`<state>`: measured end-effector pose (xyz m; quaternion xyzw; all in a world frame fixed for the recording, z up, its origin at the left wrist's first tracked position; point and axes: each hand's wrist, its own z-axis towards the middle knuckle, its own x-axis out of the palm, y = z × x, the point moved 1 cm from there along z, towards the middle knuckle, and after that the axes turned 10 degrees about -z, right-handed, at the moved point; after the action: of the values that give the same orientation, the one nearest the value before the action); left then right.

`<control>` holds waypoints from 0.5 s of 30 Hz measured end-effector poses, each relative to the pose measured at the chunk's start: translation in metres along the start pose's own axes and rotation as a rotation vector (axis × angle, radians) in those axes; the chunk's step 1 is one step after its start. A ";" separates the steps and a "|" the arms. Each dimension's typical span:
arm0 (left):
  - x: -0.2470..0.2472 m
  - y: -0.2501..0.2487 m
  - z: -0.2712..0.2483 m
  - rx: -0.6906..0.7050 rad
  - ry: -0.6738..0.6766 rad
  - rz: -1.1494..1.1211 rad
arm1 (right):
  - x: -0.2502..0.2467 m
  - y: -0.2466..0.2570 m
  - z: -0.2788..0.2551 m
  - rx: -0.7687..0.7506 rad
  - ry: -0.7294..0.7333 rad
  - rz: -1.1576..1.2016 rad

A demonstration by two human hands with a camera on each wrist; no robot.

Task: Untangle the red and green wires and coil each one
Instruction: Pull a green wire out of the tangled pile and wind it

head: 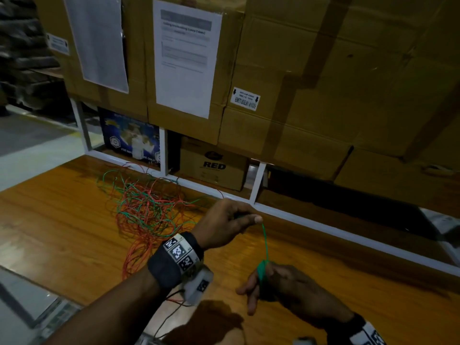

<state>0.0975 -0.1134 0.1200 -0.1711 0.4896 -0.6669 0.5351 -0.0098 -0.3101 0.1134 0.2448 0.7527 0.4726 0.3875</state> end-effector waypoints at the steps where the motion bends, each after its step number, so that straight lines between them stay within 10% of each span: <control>1: 0.001 -0.001 0.003 0.003 0.003 -0.042 | 0.002 0.007 -0.001 -0.063 0.015 0.059; 15: 0.062 0.019 -0.031 -0.202 0.029 -0.442 | -0.045 0.074 0.002 -0.556 -0.838 0.775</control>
<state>0.0619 -0.1525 0.0717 -0.3171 0.5120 -0.7179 0.3492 0.0181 -0.3101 0.1954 0.5538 0.2431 0.6204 0.4992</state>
